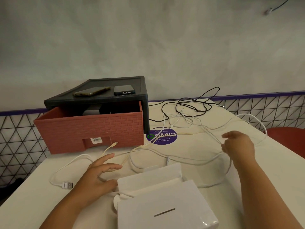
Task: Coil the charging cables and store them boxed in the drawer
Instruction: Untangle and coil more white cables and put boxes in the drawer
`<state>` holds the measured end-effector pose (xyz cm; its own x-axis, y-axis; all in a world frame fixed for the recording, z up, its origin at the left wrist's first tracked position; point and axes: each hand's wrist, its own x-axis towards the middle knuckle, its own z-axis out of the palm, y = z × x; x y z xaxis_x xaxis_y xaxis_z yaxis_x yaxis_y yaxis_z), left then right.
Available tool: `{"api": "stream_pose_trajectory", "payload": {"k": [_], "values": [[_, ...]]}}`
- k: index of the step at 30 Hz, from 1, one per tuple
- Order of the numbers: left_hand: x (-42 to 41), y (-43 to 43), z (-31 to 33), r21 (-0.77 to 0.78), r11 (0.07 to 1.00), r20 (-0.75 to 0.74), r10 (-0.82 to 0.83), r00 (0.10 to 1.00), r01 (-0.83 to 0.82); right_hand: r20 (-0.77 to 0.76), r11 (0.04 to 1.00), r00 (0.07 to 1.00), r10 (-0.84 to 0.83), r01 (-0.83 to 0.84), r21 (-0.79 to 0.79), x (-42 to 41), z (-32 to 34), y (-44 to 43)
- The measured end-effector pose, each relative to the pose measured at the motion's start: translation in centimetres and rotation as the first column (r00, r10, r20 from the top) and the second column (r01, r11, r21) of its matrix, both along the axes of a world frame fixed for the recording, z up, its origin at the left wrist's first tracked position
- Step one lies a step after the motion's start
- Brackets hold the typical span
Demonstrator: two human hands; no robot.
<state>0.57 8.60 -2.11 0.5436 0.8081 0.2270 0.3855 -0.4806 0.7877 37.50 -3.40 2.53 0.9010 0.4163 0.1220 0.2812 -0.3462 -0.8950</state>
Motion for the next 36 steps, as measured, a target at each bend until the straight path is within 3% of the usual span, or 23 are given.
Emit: {"api": "stream_pose_trajectory", "payload": {"k": [3, 5, 7, 10, 13, 17, 22, 26, 31, 36], "values": [[-0.4, -0.4, 0.8, -0.003, 0.999, 0.032, -0.033, 0.999, 0.033, -0.292, 0.906, 0.954, 0.072, 0.06, 0.42, 0.2, 1.0, -0.3], [-0.9, -0.6, 1.4, -0.042, 0.997, 0.043, -0.056, 0.998, 0.058, -0.333, 0.813, 0.932, 0.146, 0.078, 0.577, 0.3, 1.6, -0.5], [-1.4, -0.8, 1.6, -0.08, 0.993, 0.01, -0.082, 0.997, 0.083, -0.287, 0.782, 0.949, 0.13, 0.08, 0.618, 0.4, 1.6, -0.6], [-1.3, -0.6, 1.0, -0.085, 0.994, -0.121, -0.073, 0.99, 0.063, -0.121, 0.877, 0.993, 0.014, 0.046, 0.478, 0.3, 0.9, -0.6], [-0.9, -0.3, 0.5, -0.018, 1.0, -0.138, 0.021, 0.99, -0.024, 0.027, 0.95, 1.0, 0.005, -0.014, 0.311, -0.2, 0.4, -0.6], [-0.6, -0.4, 0.9, 0.077, 0.977, 0.015, 0.196, 0.98, -0.197, 0.225, 0.994, 0.972, 0.075, -0.091, 0.062, -1.0, 0.5, -0.4], [-0.1, -0.9, 1.8, 0.128, 0.935, 0.198, 0.303, 0.932, -0.331, 0.262, 0.974, 0.945, 0.196, -0.156, -0.166, -2.4, 0.6, 0.1], [0.2, -1.1, 2.2, 0.115, 0.916, 0.232, 0.352, 0.907, -0.385, 0.391, 0.962, 0.884, 0.257, -0.195, -0.192, -3.6, 0.6, 0.5], [1.0, -2.1, 2.8, 0.107, 0.913, 0.288, 0.351, 0.891, -0.394, 0.523, 0.908, 0.745, 0.415, -0.38, -0.178, -6.2, 1.2, 0.8], [1.4, -2.7, 3.0, 0.13, 0.922, 0.32, 0.309, 0.896, -0.365, 0.548, 0.841, 0.651, 0.525, -0.494, -0.22, -8.4, 0.7, 1.3]]}}
